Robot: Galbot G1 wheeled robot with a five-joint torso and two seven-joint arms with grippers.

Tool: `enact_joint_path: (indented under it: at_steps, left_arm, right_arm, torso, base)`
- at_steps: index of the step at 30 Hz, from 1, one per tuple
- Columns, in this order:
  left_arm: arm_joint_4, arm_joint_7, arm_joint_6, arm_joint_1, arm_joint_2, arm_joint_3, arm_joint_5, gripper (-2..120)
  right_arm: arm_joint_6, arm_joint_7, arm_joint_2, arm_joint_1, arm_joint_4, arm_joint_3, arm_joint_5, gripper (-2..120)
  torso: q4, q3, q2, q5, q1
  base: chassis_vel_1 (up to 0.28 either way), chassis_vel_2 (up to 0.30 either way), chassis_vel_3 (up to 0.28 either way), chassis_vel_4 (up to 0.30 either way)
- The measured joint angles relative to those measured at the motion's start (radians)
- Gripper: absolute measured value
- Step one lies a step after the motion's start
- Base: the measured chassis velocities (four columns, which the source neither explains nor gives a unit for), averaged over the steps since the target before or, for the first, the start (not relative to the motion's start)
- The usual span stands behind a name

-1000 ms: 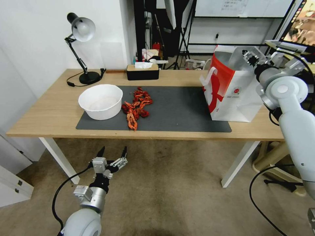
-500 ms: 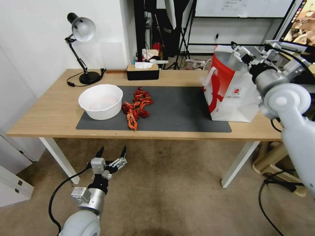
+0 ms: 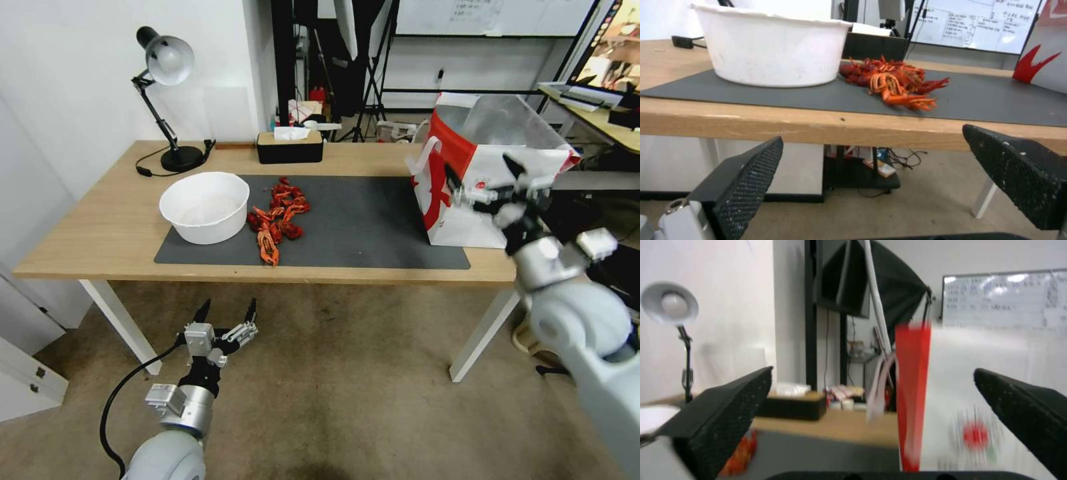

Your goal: Close the takeout container lid, then place the container into the takeout bag.

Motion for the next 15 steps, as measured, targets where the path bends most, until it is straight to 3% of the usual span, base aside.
enact_joint_path:
  at_steps: [6,9,15]
  left_arm:
    - [0.01,0.02,-0.017,-0.002,-0.007,-0.005,-0.005,100]
    - [0.024,0.028,-0.031,-0.008,-0.018,-0.013,0.001,100]
    - [0.041,0.043,-0.041,-0.019,-0.026,-0.027,0.017,100]
  right_arm:
    - [0.061,-0.003,0.069,-0.093,-0.01,0.004,-0.067,100]
    - [0.125,0.002,0.149,-0.161,-0.043,-0.014,-0.149,100]
    - [0.181,0.009,0.199,-0.223,-0.083,-0.037,-0.198,100]
  torso:
    - [-0.0005,0.0,0.0,0.0,0.0]
    - [0.0,0.0,0.0,0.0001,0.0]
    - [-0.0001,0.0,0.0,0.0,0.0]
  base:
    - [0.0,0.0,0.0,0.0]
    - [0.0,0.0,0.0,0.0]
    - [0.0,0.0,0.0,0.0]
